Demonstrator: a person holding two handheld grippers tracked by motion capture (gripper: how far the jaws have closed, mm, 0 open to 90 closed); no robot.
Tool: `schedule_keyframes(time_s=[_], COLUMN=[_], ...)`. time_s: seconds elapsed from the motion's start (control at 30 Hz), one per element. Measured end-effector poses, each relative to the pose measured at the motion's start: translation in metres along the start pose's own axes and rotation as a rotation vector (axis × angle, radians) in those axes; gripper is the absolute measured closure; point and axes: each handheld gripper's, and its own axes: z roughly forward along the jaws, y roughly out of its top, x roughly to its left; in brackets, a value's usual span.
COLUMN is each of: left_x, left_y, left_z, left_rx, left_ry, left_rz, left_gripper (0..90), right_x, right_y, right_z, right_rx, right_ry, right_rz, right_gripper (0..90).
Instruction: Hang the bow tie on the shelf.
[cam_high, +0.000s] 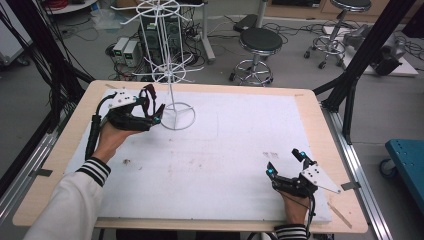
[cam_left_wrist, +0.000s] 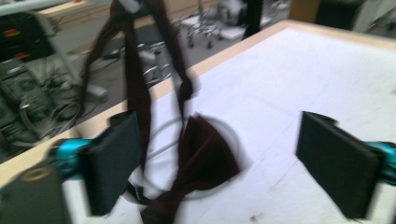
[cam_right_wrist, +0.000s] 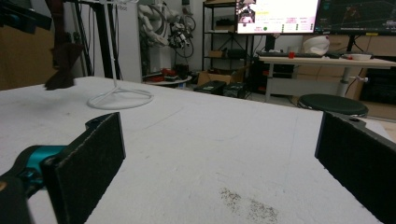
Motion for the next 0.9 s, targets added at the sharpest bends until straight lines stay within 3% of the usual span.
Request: schedule_keyframes(time_s=[0.1,0.3,0.5,0.63,0.9], left_x=[0.001,0.002,0.002,-0.002,-0.02], left_y=[0.001,-0.002,-0.012,-0.026,-0.057], left_z=[-0.004,-0.014,-0.033,-0.052,-0.093], left_rx=[-0.023,-0.037,-0.088,-0.134,-0.205], left_ry=[0.007,-0.015,-0.018,-0.027,0.003], left_rz=[-0.009,-0.008,-0.014,0.001,0.047], left_gripper=[1.8,1.7,1.7,1.7,1.7], right_x=[0.0,0.0,0.0,0.0,0.0], right_y=[0.0,0.0,0.0,0.0,0.0], right_z=[0.0,0.0,0.0,0.0,0.0], right_rx=[0.004,0.003,0.003,0.002,0.003], right_ry=[0.0,0.0,-0.001,0.002,0.001], right_rz=[0.008,0.008,0.006,0.003,0.003], right_gripper=[0.9,0.9,0.9,0.9,0.9])
